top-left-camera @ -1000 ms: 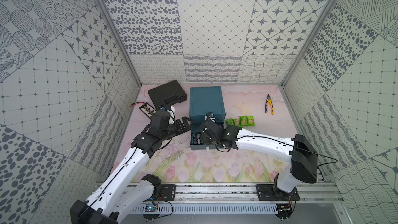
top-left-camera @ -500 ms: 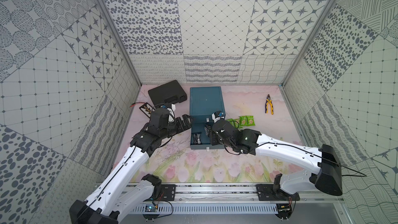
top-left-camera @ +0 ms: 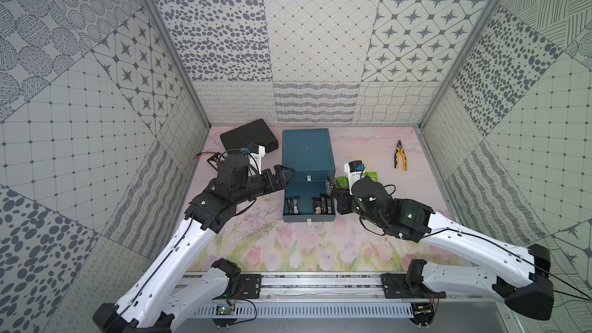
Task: Take the cookies out of the drawer
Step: Pick up the cookie from the drawer, then place the cookie at the center of the board.
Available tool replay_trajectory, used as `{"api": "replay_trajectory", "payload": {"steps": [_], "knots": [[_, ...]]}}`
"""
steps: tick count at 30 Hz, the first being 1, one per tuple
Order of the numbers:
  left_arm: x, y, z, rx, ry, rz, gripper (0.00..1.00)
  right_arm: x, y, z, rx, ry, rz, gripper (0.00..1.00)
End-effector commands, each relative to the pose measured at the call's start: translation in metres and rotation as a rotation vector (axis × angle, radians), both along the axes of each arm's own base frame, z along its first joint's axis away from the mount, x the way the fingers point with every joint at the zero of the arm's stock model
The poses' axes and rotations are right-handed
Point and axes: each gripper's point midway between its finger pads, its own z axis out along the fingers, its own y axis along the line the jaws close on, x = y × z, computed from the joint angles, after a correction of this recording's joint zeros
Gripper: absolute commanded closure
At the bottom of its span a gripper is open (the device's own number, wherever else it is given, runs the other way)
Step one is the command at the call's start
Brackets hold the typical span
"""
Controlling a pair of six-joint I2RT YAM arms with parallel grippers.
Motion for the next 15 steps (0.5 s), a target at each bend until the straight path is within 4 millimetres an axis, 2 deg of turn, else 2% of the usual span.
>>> {"api": "replay_trajectory", "payload": {"steps": [1,4,8,12,15], "knots": [[-0.007,-0.024,0.006,0.005,-0.022,-0.114,0.01,0.004,-0.028,-0.023,-0.052,0.056,-0.052,0.99],[-0.001,-0.034,0.002,-0.016,-0.026,-0.127,0.01,0.011,-0.045,-0.053,-0.124,0.099,-0.087,0.99],[0.005,-0.034,-0.009,-0.008,0.003,-0.106,0.01,0.022,-0.061,-0.102,-0.208,0.217,-0.126,1.0],[0.006,-0.033,-0.013,0.011,0.008,-0.104,0.01,0.033,-0.061,-0.135,-0.267,0.263,-0.127,1.0],[0.007,-0.028,-0.014,0.034,0.002,-0.085,0.01,0.039,-0.056,-0.153,-0.272,0.291,-0.125,1.0]]}}
